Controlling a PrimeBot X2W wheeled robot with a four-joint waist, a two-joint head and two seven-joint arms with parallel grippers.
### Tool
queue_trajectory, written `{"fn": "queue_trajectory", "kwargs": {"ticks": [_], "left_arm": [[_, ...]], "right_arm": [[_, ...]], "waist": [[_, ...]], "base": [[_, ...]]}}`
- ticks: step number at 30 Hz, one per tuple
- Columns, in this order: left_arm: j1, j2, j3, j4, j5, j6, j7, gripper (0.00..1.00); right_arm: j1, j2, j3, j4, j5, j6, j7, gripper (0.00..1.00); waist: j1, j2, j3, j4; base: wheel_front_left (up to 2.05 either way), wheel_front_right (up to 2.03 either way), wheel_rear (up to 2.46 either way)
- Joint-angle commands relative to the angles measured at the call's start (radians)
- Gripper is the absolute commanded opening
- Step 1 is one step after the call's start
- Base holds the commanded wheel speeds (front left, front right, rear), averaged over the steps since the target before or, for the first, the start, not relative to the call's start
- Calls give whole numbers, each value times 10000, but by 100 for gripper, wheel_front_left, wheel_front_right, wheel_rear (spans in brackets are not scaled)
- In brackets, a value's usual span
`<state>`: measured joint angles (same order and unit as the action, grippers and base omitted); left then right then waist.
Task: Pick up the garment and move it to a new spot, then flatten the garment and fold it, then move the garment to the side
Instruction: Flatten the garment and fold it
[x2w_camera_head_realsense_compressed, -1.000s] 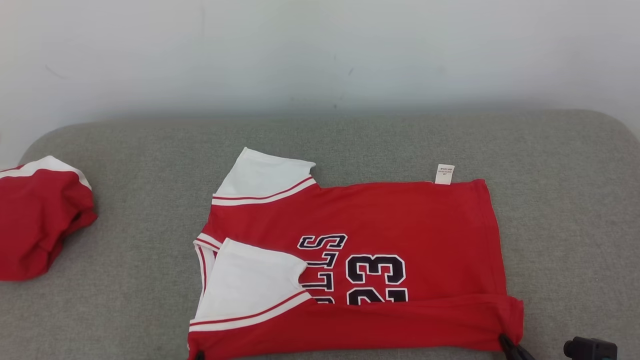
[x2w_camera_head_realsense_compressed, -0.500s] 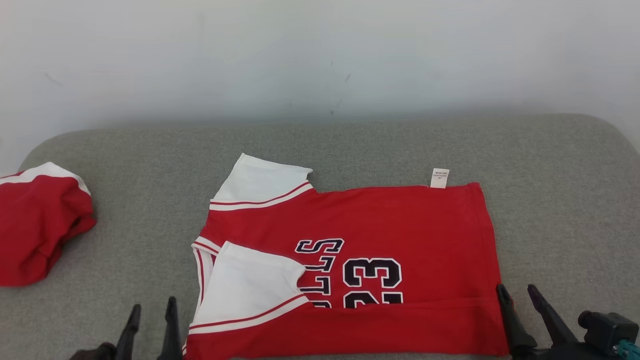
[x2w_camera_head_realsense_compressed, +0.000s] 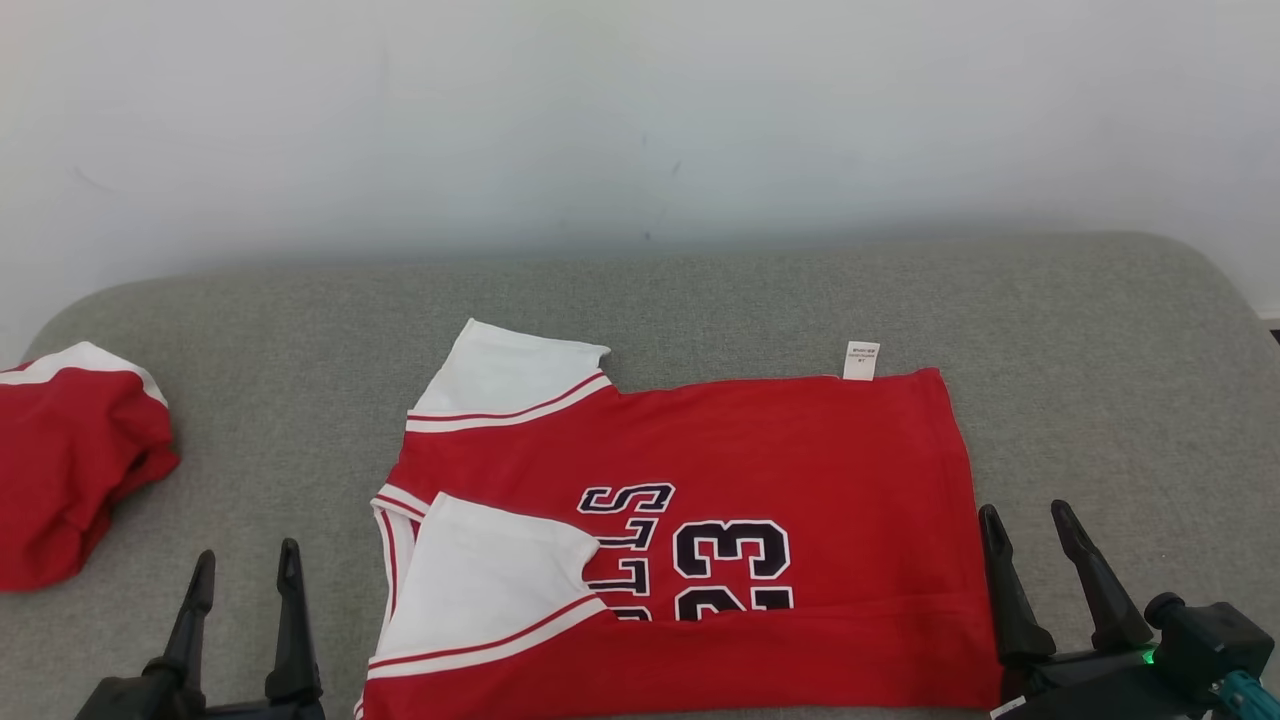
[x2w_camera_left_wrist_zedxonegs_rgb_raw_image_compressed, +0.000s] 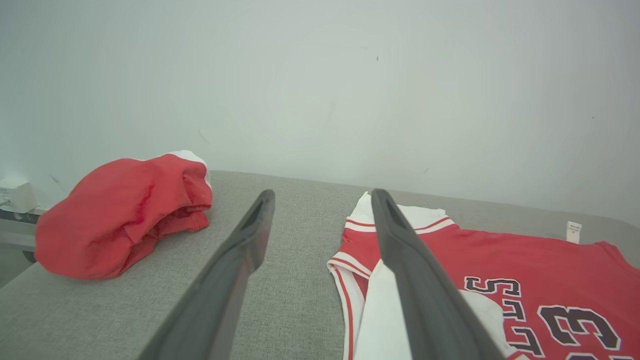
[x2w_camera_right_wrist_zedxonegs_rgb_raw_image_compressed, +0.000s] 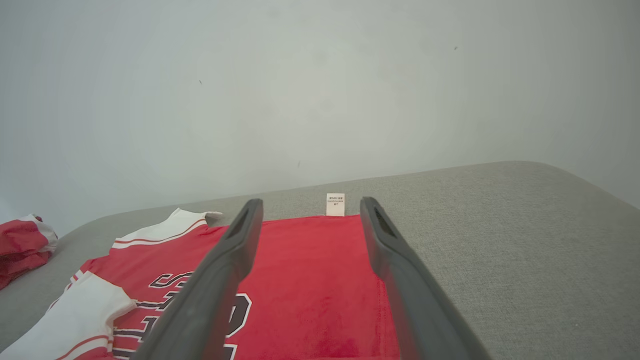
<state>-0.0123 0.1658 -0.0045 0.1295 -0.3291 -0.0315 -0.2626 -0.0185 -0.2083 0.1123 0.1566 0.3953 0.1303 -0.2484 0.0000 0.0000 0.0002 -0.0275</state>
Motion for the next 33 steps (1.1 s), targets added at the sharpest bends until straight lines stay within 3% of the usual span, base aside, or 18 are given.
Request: {"fn": "queue_trajectory", "kwargs": {"ticks": [1, 11, 25, 33], "left_arm": [[114, -39, 51, -38, 136, -5, -30, 100], [447, -112, 295, -93, 760, -380, -31, 100], [446, -346, 604, 221, 1036, -646, -31, 100], [-812, 459, 524, 554, 940, -817, 160, 100]], "right_arm": [[72, 53, -51, -42, -91, 9, -78, 100], [205, 404, -114, -13, -689, 9, -163, 100], [159, 509, -153, 441, -549, 9, -171, 100], [-634, 160, -206, 728, 24, 9, 2, 100]], "waist": [[0, 0, -6, -16], [0, 0, -20, -124], [0, 0, 11, -173], [0, 0, 415, -249]], "base": [[0, 0, 0], [0, 0, 0], [0, 0, 0], [0, 0, 0]]}}
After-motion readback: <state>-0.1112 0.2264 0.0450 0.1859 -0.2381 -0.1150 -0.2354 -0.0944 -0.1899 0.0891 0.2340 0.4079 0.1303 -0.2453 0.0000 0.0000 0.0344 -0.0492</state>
